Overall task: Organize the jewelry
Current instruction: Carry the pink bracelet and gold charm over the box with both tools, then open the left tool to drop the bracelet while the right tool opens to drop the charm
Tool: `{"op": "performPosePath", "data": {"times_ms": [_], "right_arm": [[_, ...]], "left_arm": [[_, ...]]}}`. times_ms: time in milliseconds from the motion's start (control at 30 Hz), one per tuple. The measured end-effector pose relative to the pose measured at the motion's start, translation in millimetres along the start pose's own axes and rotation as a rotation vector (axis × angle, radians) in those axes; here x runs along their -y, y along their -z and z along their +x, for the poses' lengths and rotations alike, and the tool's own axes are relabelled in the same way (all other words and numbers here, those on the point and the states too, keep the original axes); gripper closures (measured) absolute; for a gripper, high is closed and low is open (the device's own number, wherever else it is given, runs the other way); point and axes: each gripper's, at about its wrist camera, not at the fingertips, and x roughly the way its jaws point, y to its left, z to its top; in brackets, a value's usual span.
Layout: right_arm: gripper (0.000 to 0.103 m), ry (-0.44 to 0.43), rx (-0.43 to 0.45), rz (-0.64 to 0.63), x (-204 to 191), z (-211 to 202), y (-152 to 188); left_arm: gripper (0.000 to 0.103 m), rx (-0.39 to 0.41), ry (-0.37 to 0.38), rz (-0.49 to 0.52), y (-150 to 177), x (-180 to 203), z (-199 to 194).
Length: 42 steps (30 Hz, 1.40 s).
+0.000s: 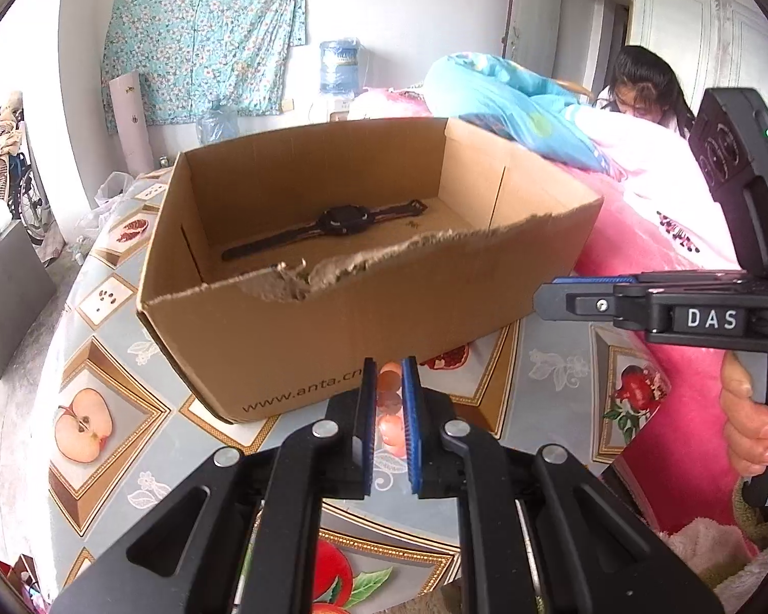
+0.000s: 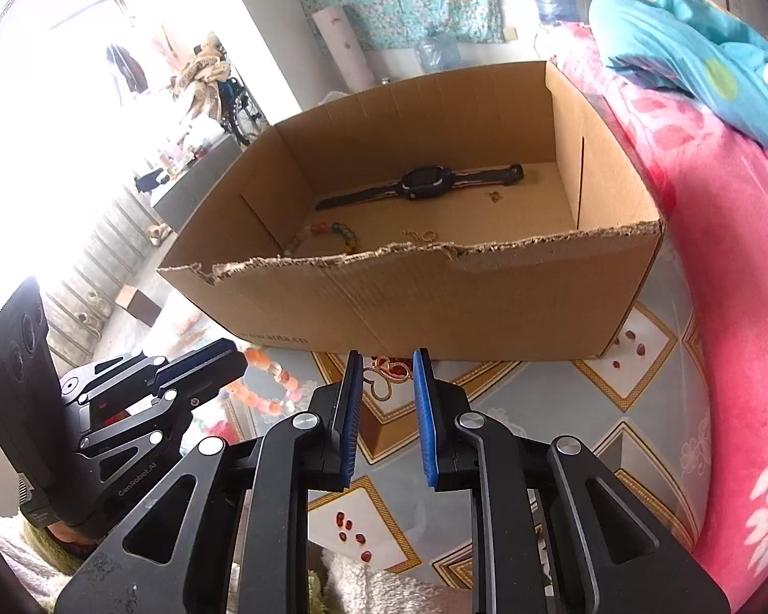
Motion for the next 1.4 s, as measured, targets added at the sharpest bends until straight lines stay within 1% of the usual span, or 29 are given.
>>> {"op": "performPosePath", "data": {"times_ms": [133,200,267,367,467,533,633,733,833,967,1100,1167,1233,1300,1367,1400], "right_arm": [[0.085,-0.069,0.042,0.038,1.7,-15.4,-8.5],[0.085,-0.081,0.071,0.05,2.2,-23.4,-14.6],[0.085,-0.099,0.106,0.063,3.3,-33.0,-22.8],[0.085,-0.126,0.153,0.069,7.0,-46.5,-37.8],[0.085,-0.117,0.194,0.064,13.5,-55.6,-56.7],[0.085,-0.119,0.22,0.069,20.2,-60.5,-68.9],[0.085,-0.13,0.253,0.074,30.4,-67.0,-84.5],[0.085,-0.134,0.268,0.078,40.5,-67.2,-96.6],[0.085,-0.151,0.26,0.094,51.5,-60.6,-106.3],[0.085,-0.153,0.245,0.107,61.8,-51.4,-114.6],[0.085,-0.147,0.224,0.12,72.8,-38.5,-122.0],[0.085,-0.142,0.21,0.127,78.3,-30.9,-124.0],[0.085,-0.135,0.192,0.132,82.6,-23.9,-126.1],[0.085,-0.131,0.172,0.136,85.9,-16.8,-127.8],[0.085,-0.133,0.149,0.137,88.1,-10.0,-131.0],[0.085,-0.139,0.136,0.134,88.3,-7.0,-133.0]], "left_arm": [[0.094,0.055,0.039,0.008,-12.3,-1.5,-24.8],[0.094,0.074,0.076,0.007,-20.2,-2.4,-37.0],[0.094,0.088,0.129,-0.003,-28.7,-2.3,-48.7],[0.094,0.112,0.214,-0.011,-51.0,1.8,-59.8],[0.094,0.133,0.275,-0.012,-75.9,5.3,-63.5],[0.094,0.137,0.288,-0.01,-93.7,6.6,-59.4],[0.094,0.131,0.276,-0.002,-118.3,10.9,-43.2],[0.094,0.085,0.282,-0.021,-138.7,8.7,-12.0],[0.094,-0.009,0.248,-0.048,-150.5,5.3,34.4],[0.094,-0.14,0.24,-0.099,-156.1,-0.2,94.2],[0.094,-0.242,0.234,-0.118,-155.6,2.4,136.7],[0.094,-0.291,0.255,-0.125,-153.4,5.8,150.7],[0.094,-0.329,0.292,-0.127,-150.3,11.7,159.3],[0.094,-0.346,0.333,-0.123,-148.2,16.8,163.3],[0.094,-0.344,0.359,-0.126,-148.2,16.7,161.6],[0.091,-0.342,0.369,-0.135,-148.7,14.4,160.2]]}}
